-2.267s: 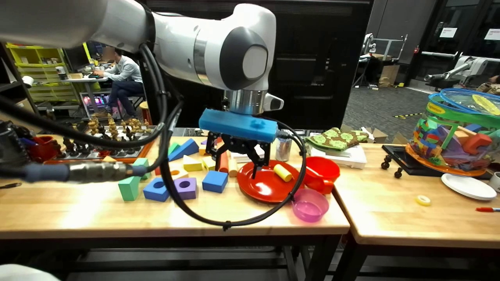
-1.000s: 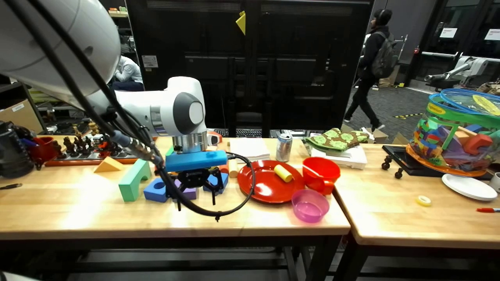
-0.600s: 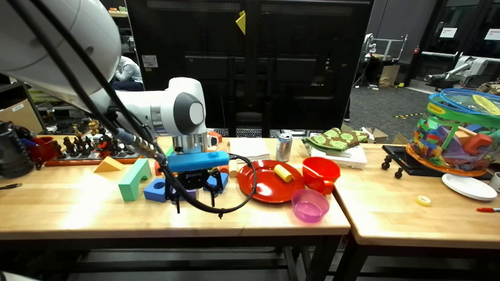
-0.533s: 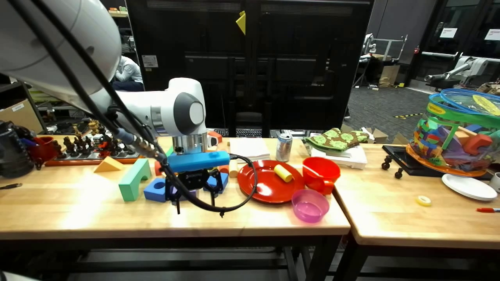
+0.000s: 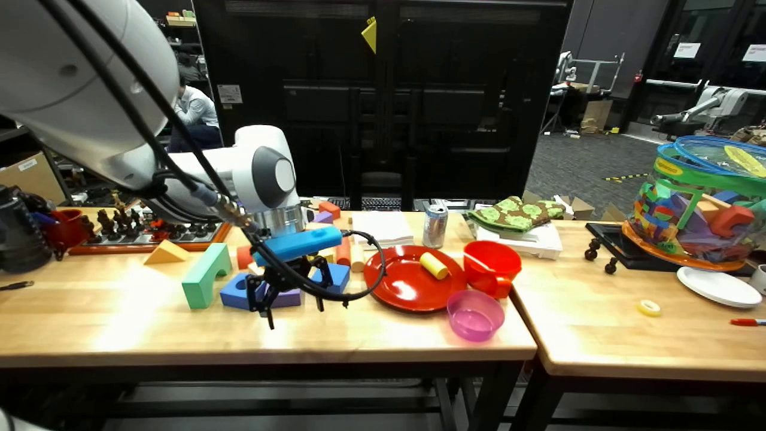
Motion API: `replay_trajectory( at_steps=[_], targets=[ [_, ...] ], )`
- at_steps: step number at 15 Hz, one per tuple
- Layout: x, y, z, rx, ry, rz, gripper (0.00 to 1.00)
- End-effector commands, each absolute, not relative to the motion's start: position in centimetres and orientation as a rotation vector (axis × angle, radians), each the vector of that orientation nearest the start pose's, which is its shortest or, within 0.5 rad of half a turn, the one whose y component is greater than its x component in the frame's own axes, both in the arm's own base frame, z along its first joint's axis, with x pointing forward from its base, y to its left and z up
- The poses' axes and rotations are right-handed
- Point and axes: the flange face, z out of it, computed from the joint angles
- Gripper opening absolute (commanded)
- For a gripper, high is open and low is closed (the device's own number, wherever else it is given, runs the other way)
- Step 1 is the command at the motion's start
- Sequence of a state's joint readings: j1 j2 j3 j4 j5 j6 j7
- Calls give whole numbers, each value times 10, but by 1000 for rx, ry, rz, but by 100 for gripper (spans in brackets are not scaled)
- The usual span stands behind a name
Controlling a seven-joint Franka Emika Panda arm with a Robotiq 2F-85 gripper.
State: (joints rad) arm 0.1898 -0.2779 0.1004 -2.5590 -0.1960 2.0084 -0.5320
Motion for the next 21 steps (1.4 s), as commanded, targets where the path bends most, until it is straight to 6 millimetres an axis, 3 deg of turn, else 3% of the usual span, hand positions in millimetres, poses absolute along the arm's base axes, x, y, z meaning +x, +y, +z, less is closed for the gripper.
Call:
replay_trajectory(
  at_steps=[1,6,11,15,21],
  targets=[
    [387,124,337,-2886,-1583,445,100],
    [395,153,331,-2853,-1666,342,100],
    [410,166,348,-2878,-1662,132,100],
    [423,152,356,-2895,-1540,-65,100],
    [437,105,336,-2877,-1247,-259,100]
  ],
)
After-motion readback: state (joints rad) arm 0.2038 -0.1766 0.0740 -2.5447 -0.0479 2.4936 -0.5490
